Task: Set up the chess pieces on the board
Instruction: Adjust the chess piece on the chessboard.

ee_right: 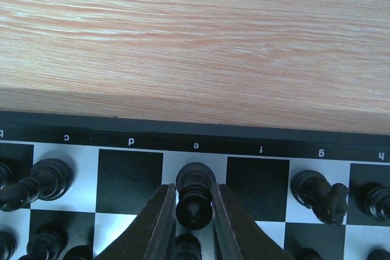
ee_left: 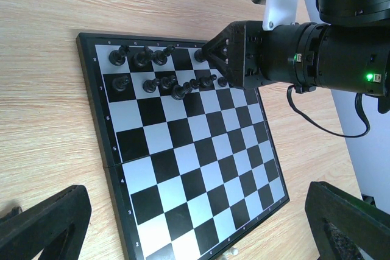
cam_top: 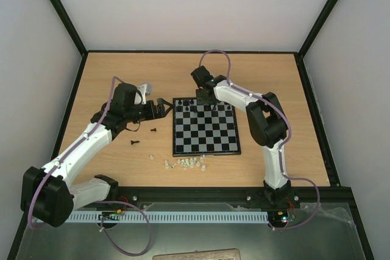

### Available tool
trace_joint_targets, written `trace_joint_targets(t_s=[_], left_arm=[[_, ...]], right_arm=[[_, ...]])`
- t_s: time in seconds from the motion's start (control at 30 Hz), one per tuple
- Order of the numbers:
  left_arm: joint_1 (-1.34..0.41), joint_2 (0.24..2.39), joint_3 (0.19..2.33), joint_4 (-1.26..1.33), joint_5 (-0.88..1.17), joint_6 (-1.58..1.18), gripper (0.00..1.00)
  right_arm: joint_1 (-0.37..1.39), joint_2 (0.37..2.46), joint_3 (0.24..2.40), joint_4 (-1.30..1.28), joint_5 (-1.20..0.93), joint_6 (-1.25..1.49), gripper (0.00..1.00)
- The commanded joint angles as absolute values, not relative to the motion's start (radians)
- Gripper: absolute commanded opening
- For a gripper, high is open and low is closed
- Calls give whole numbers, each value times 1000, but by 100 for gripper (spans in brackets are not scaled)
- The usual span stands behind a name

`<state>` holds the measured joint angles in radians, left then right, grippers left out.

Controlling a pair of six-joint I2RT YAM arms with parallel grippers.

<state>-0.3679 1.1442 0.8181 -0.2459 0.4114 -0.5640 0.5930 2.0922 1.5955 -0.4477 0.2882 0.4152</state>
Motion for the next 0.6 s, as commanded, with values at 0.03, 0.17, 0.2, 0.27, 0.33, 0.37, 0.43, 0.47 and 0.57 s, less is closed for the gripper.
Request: trace_joint_targets(t_s=[0.03,0.17,0.2,0.27,0.33,0.37,0.43,0.47,0.57], left_arm=[[-362,1130,808,-244,426,-558,99],[-362,1132,806,-239,428,-560,99],[-362,1133,805,-238,428,-559,99],[-362,1136,805,-238,428,-558,99],[-362,1137,803,-237,427,-557,99],[-362,1138,803,-237,426,-557,99],[-362,1138,804,-236,428,-557,99],[-362,1138,805,-236,427,-557,99],[-362,1138,805,-236,426,-556,99]], right_arm=[[589,2060,1590,-488,265,420,14],[590,2068,1605,-483,227,414,12],[591,2072,1611,-484,219,412,12],[593,2072,1617,-479,201,408,12],[598,2076,1623,-481,193,406,12],[601,2079,1628,-482,191,404,12],[606,2085,1635,-484,188,399,12],[609,2088,1639,-484,184,394,12],[621,2097,1650,-486,180,388,12]])
